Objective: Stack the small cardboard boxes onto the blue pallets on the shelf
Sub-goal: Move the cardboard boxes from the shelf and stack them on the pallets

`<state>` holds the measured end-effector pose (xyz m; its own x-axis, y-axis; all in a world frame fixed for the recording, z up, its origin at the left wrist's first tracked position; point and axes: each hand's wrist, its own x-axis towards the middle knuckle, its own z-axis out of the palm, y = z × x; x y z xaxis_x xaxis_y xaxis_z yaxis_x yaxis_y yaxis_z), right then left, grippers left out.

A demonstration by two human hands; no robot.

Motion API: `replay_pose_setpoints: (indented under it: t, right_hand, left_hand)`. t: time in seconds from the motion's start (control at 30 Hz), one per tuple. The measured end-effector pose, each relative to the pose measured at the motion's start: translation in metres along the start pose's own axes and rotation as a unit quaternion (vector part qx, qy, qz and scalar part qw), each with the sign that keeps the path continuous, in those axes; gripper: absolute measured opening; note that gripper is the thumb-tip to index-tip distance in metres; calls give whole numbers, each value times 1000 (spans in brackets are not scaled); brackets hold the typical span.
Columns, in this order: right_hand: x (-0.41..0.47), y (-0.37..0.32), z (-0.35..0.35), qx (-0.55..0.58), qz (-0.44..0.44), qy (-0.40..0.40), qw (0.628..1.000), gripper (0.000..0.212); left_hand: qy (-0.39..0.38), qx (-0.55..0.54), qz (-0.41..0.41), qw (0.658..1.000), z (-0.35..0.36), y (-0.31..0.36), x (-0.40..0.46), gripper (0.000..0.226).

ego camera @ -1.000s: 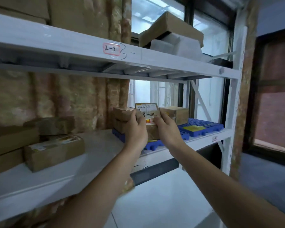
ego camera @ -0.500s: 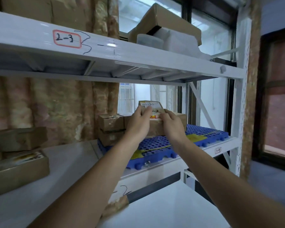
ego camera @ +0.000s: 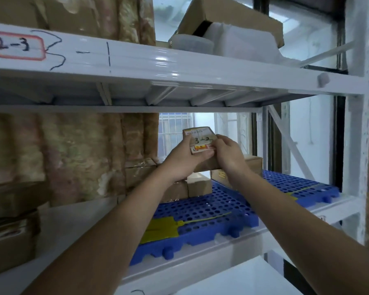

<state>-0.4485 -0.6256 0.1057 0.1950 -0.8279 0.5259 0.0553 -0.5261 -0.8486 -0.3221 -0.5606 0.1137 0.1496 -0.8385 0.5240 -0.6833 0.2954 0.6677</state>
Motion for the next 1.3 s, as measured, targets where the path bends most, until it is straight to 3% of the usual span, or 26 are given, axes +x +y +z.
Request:
replay_pose_setpoints:
  t: [0.17,0.33,0.6,0.87,1.03,1.2,1.3]
  right_hand:
    - [27,24,-7,-4,8,-53,999,28]
    - [53,38,-8,-29,34,-116,992,27]
    - [76,54,0,-70,96,-178,977,20]
    - [117,105,22,-151,98,-189,965,43]
    - [82,77,11,-133,100,-209,964,23]
    - [80,78,11,-173,74,-210,959,42]
    - [81,77,9,-181,60,-193,962,69]
  left_hand:
    - [36,146,-17,989,14,-9,20,66]
    - [78,255,-54,962,20,-14,31,67]
    - [22,392,-111,913,22,-25,40,77]
    - [-11,466,-116,877,21,-36,47,65]
    - [-42,475,-109,872,22,-31,48,65]
    - [-10,502,-72,862,28,-38,44,59]
    - [28,502,-43,863,27,-39,39,59]
